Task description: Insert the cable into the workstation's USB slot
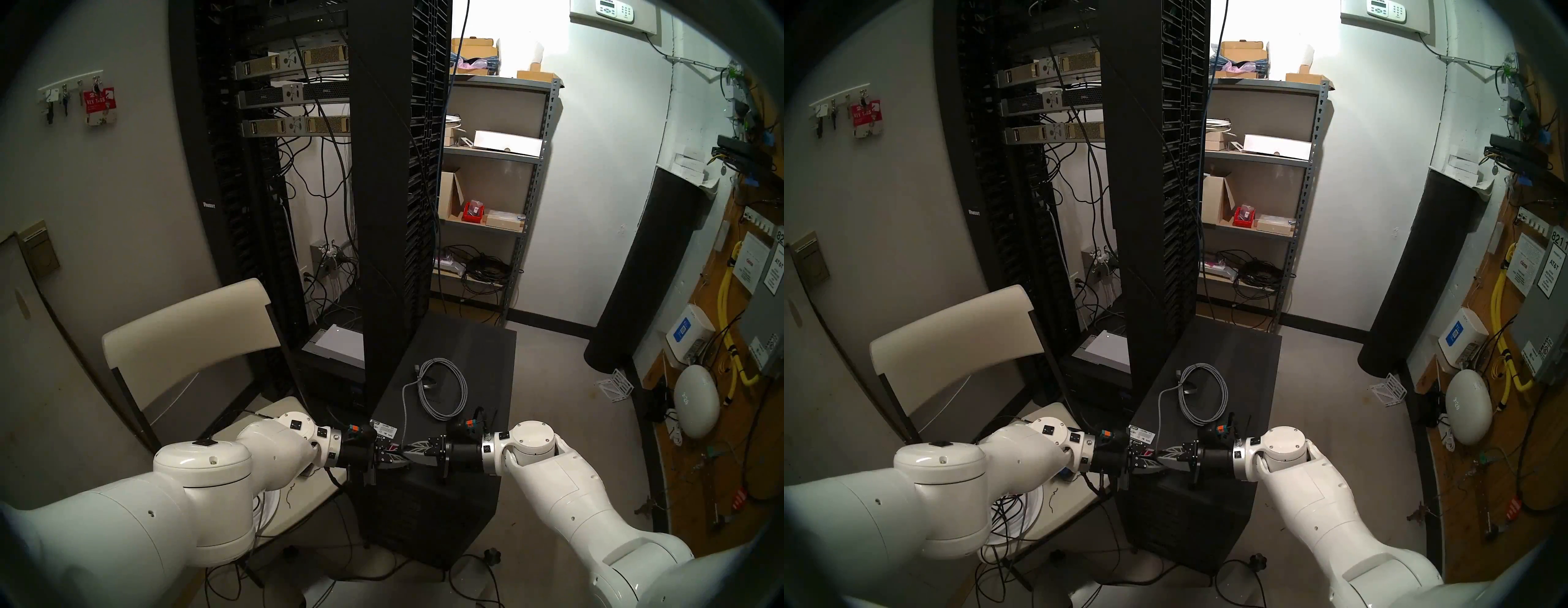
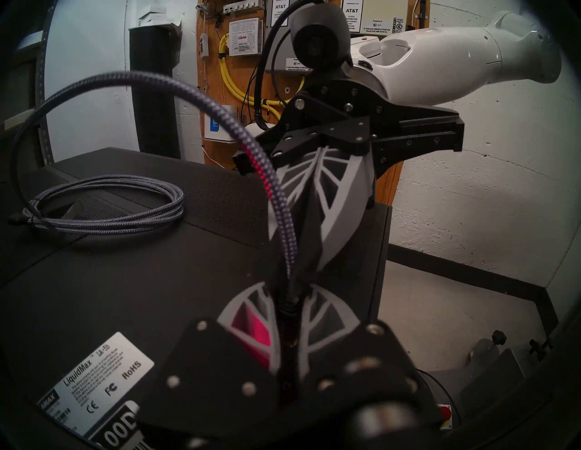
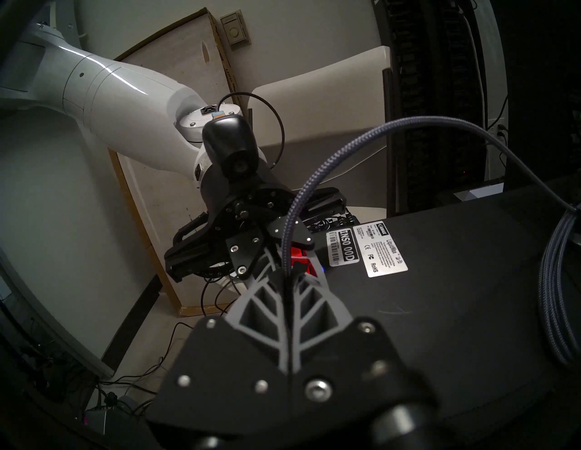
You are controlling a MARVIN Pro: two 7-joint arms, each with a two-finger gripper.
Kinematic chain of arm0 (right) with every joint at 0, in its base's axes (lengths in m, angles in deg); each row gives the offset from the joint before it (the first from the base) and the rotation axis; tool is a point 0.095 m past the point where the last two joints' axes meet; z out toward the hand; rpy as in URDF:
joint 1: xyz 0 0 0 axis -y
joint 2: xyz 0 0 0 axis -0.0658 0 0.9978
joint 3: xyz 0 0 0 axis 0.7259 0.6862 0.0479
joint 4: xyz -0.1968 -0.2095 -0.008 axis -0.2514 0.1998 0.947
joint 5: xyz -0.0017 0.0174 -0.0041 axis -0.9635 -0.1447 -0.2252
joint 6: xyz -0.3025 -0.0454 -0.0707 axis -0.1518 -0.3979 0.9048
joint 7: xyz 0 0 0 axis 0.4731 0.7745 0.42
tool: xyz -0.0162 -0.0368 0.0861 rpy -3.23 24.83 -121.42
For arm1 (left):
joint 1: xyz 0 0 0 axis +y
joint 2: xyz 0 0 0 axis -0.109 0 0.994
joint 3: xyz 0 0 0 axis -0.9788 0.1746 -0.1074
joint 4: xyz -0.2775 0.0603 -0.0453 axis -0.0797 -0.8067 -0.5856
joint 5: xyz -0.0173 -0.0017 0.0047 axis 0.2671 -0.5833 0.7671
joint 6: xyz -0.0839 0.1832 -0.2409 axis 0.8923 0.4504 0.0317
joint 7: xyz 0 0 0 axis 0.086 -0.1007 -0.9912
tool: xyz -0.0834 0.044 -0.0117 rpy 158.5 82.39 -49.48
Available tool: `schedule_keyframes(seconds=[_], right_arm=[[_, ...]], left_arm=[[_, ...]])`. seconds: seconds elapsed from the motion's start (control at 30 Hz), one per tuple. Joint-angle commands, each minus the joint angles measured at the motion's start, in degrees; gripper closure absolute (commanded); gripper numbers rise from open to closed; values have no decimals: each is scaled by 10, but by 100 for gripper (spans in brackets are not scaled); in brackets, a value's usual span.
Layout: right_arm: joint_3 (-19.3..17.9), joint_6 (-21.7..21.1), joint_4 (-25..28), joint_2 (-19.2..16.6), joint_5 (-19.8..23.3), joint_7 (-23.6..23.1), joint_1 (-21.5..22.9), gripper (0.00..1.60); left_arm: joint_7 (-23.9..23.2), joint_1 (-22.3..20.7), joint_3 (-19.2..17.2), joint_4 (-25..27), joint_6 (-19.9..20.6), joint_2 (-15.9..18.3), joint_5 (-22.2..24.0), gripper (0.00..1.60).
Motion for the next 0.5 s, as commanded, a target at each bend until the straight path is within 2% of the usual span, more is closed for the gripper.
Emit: schedule_keyframes(seconds=[0.0, 0.03, 0.07, 0.1, 0.13, 0.2, 0.47], right_arm=[[2, -3, 4, -3, -2, 1, -13, 160], [1, -3, 5, -3, -3, 1, -13, 160], [1, -3, 5, -4, -3, 1, -13, 160], [1, -2, 5, -4, -3, 1, -13, 160], [1, -2, 5, -4, -3, 1, -13, 160], [1, -2, 5, -4, -3, 1, -12, 160], [2, -6, 5, -6, -4, 1, -12, 160]], left_arm=[[-59, -12, 2, 18, 31, 16, 3, 124], [-60, -11, 1, 21, 27, 17, 4, 114], [-62, -9, -3, 22, 22, 19, 9, 80], [-63, -12, 2, 23, 30, 19, 5, 60], [-64, -12, 1, 24, 29, 20, 6, 30], [-65, -12, 2, 26, 30, 21, 7, 0], [-66, -14, 2, 39, 34, 31, 8, 0]])
